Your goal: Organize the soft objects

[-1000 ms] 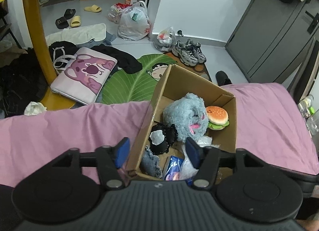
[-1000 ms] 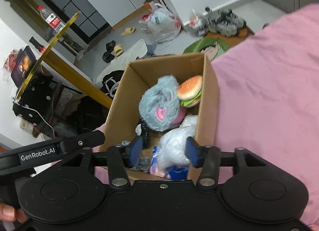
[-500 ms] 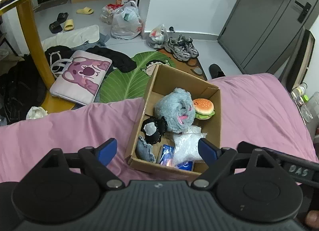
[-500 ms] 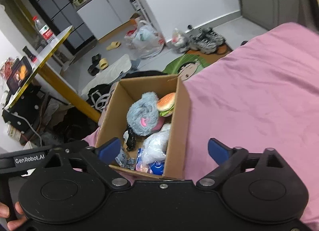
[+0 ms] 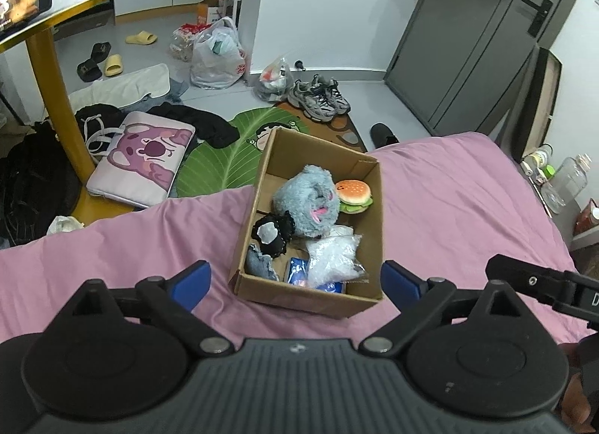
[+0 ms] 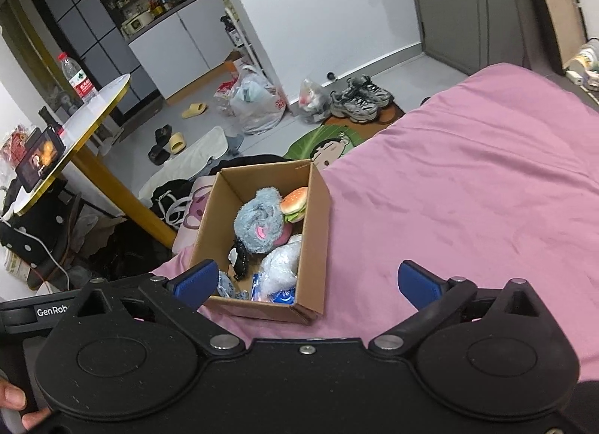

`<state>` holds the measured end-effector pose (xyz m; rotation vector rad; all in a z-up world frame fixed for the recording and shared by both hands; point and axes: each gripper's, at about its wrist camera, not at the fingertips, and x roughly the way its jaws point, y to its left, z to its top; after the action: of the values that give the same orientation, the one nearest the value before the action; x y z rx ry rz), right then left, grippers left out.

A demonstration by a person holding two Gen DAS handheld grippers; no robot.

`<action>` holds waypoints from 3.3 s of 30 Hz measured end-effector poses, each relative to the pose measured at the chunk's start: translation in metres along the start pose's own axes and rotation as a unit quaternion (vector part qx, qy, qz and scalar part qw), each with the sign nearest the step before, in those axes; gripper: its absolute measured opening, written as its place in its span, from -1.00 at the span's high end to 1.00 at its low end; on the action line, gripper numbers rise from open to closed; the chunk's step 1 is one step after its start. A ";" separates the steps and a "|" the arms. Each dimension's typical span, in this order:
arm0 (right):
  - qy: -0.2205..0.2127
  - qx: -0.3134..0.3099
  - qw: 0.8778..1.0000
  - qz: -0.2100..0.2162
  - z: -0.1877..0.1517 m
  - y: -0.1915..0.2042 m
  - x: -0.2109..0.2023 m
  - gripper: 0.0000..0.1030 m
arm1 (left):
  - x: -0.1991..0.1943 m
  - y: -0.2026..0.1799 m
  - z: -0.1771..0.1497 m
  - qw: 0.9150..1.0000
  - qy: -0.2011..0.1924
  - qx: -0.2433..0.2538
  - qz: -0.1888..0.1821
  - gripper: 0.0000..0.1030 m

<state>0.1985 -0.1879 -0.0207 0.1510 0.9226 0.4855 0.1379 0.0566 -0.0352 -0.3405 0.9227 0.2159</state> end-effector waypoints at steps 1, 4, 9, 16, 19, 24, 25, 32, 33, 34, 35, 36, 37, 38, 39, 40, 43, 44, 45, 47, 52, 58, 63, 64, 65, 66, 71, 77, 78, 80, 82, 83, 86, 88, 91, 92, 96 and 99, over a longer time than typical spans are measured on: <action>-0.002 0.002 1.000 -0.002 -0.002 0.000 -0.003 -1.00 | -0.002 -0.001 -0.001 1.000 -0.001 0.003 -0.001 -0.88; -0.008 0.004 1.000 -0.008 -0.006 0.001 -0.013 -1.00 | -0.010 -0.004 -0.005 1.000 -0.004 0.014 -0.007 -0.89; -0.015 0.001 1.000 -0.016 -0.013 0.003 -0.028 -1.00 | -0.025 -0.008 -0.010 0.999 -0.012 0.026 -0.017 -0.90; -0.024 0.001 0.999 -0.034 -0.025 0.006 -0.044 -1.00 | -0.040 -0.012 -0.018 0.998 -0.021 0.048 -0.032 -0.90; -0.024 -0.007 0.999 -0.042 -0.030 0.010 -0.051 -1.00 | -0.047 -0.014 -0.022 0.997 -0.024 0.058 -0.036 -0.90; -0.032 -0.012 0.998 -0.045 -0.038 0.016 -0.062 -1.00 | -0.060 -0.016 -0.030 0.996 -0.035 0.074 -0.040 -0.90; -0.035 -0.016 0.998 -0.046 -0.039 0.018 -0.065 -1.00 | -0.063 -0.016 -0.032 0.996 -0.036 0.075 -0.040 -0.90; -0.042 -0.018 0.997 -0.058 -0.049 0.021 -0.078 -1.00 | -0.075 -0.016 -0.041 0.994 -0.043 0.086 -0.045 -0.90; -0.043 -0.018 0.997 -0.060 -0.051 0.021 -0.080 -1.00 | -0.077 -0.016 -0.043 0.994 -0.043 0.088 -0.046 -0.90; -0.045 -0.018 0.997 -0.062 -0.052 0.021 -0.082 -1.00 | -0.079 -0.017 -0.044 0.994 -0.044 0.090 -0.047 -0.90; -0.046 -0.018 0.997 -0.064 -0.054 0.021 -0.084 -1.00 | -0.081 -0.017 -0.046 0.993 -0.046 0.093 -0.048 -0.90; -0.046 -0.017 0.997 -0.067 -0.056 0.020 -0.086 -1.00 | -0.083 -0.018 -0.047 0.993 -0.048 0.098 -0.049 -0.90; -0.047 -0.016 0.996 -0.068 -0.057 0.020 -0.088 -1.00 | -0.085 -0.019 -0.049 0.992 -0.050 0.101 -0.050 -0.90; -0.048 -0.015 0.996 -0.069 -0.059 0.019 -0.090 -1.00 | -0.086 -0.020 -0.050 0.992 -0.050 0.103 -0.052 -0.90; -0.049 -0.014 0.996 -0.071 -0.061 0.019 -0.091 -1.00 | -0.088 -0.020 -0.051 0.992 -0.051 0.104 -0.055 -0.90; -0.049 -0.013 0.996 -0.073 -0.063 0.019 -0.093 -1.00 | -0.090 -0.020 -0.052 0.991 -0.052 0.106 -0.056 -0.90; -0.050 -0.013 0.995 -0.080 -0.070 0.019 -0.096 -1.00 | -0.094 -0.021 -0.056 0.991 -0.055 0.110 -0.057 -0.91; -0.051 -0.013 0.995 -0.081 -0.072 0.018 -0.097 -1.00 | -0.095 -0.021 -0.057 0.991 -0.055 0.110 -0.058 -0.91; -0.052 -0.013 0.995 -0.082 -0.073 0.018 -0.099 -1.00 | -0.097 -0.020 -0.058 0.991 -0.057 0.110 -0.059 -0.91; -0.054 -0.012 0.995 -0.082 -0.076 0.018 -0.101 -1.00 | -0.100 -0.021 -0.060 0.990 -0.060 0.111 -0.059 -0.91; -0.058 -0.015 0.995 -0.080 -0.080 0.020 -0.106 -1.00 | -0.107 -0.019 -0.065 0.990 -0.064 0.110 -0.058 -0.91; -0.063 -0.018 0.995 -0.079 -0.084 0.022 -0.112 -1.00 | -0.113 -0.017 -0.070 0.990 -0.068 0.114 -0.057 -0.91; -0.066 -0.018 0.995 -0.079 -0.087 0.023 -0.116 -1.00 | -0.118 -0.019 -0.074 0.989 -0.072 0.120 -0.057 -0.91; -0.067 -0.018 0.995 -0.078 -0.087 0.023 -0.116 -1.00 | -0.119 -0.019 -0.074 0.989 -0.071 0.120 -0.058 -0.91; -0.067 -0.019 0.994 -0.078 -0.087 0.023 -0.116 -1.00 | -0.119 -0.019 -0.075 0.988 -0.070 0.121 -0.058 -0.91; -0.068 -0.019 0.994 -0.078 -0.087 0.023 -0.117 -1.00 | -0.120 -0.019 -0.075 0.988 -0.071 0.121 -0.058 -0.91; -0.070 -0.018 0.994 -0.077 -0.088 0.023 -0.120 -1.00 | -0.120 -0.019 -0.075 0.988 -0.071 0.121 -0.057 -0.91; -0.071 -0.019 0.994 -0.077 -0.088 0.023 -0.120 -1.00 | -0.124 -0.019 -0.077 0.988 -0.074 0.122 -0.057 -0.91; -0.072 -0.019 0.994 -0.077 -0.088 0.024 -0.121 -1.00 | -0.124 -0.019 -0.077 0.988 -0.073 0.122 -0.057 -0.91; -0.072 -0.019 0.994 -0.077 -0.088 0.024 -0.121 -1.00 | -0.124 -0.019 -0.078 0.988 -0.073 0.123 -0.057 -0.91; -0.072 -0.019 0.994 -0.077 -0.088 0.024 -0.121 -1.00 | -0.125 -0.019 -0.078 0.988 -0.074 0.123 -0.057 -0.91; -0.071 -0.018 0.994 -0.078 -0.088 0.024 -0.121 -1.00 | -0.125 -0.019 -0.078 0.988 -0.073 0.123 -0.057 -0.91; -0.071 -0.022 0.994 -0.080 -0.088 0.026 -0.122 -1.00 | -0.125 -0.019 -0.078 0.988 -0.074 0.123 -0.057 -0.91; -0.071 -0.023 0.994 -0.082 -0.089 0.027 -0.121 -1.00 | -0.125 -0.019 -0.078 0.988 -0.073 0.123 -0.057 -0.91; -0.071 -0.022 0.994 -0.084 -0.088 0.027 -0.120 -1.00 | -0.125 -0.018 -0.078 0.988 -0.073 0.122 -0.056 -0.91; -0.071 -0.021 0.994 -0.083 -0.088 0.027 -0.120 -1.00 | -0.125 -0.018 -0.078 0.988 -0.073 0.122 -0.056 -0.91; -0.070 -0.023 0.994 -0.085 -0.089 0.028 -0.120 -1.00 | -0.125 -0.018 -0.078 0.988 -0.072 0.122 -0.055 -0.91; -0.070 -0.023 0.994 -0.084 -0.089 0.028 -0.120 -1.00 | -0.126 -0.017 -0.079 0.988 -0.072 0.122 -0.056 -0.91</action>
<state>0.0574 -0.2258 0.0220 0.0637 0.7783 0.3344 0.0111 0.0067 0.0259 -0.1475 0.7738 0.0223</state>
